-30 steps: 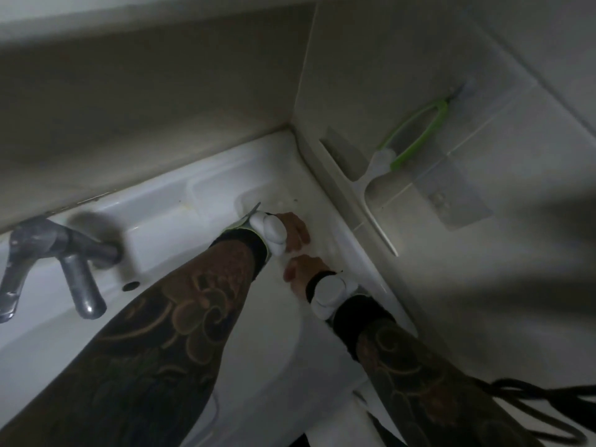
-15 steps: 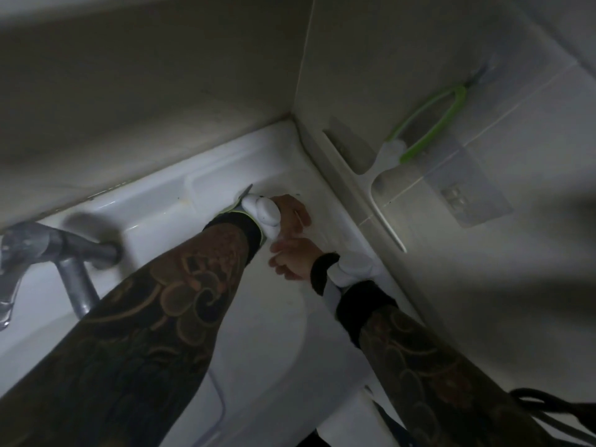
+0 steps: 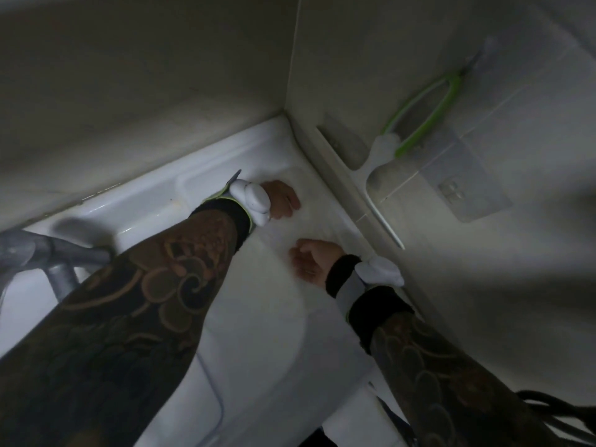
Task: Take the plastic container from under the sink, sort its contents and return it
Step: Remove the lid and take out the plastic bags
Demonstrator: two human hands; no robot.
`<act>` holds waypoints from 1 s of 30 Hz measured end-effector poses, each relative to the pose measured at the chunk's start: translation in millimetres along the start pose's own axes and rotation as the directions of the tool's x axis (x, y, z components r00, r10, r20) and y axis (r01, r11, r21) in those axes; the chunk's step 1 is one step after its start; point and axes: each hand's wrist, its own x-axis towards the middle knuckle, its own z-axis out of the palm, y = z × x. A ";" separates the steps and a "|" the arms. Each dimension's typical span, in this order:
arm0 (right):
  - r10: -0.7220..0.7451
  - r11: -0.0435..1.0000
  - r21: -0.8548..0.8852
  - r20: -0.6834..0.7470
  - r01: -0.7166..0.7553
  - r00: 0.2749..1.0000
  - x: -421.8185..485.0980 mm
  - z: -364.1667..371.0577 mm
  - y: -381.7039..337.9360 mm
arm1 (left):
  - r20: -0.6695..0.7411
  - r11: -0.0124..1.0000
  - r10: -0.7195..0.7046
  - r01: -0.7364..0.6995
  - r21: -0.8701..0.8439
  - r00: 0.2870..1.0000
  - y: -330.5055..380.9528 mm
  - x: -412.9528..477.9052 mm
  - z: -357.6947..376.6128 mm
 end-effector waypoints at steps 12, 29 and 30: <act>-0.036 0.999 -0.011 -0.075 0.035 0.997 4.7 4.4 3.5 | 0.064 0.994 0.007 -0.001 -0.105 0.998 33.1 -17.6 9.9; -0.043 0.998 -0.057 -0.064 0.039 0.997 7.4 3.1 3.7 | 0.197 0.999 0.017 -0.011 -0.032 0.980 30.2 -39.3 23.6; -0.036 0.998 -0.055 -0.069 0.033 0.997 8.1 3.9 3.7 | 0.195 0.999 0.015 -0.025 0.047 0.981 30.2 -35.2 29.0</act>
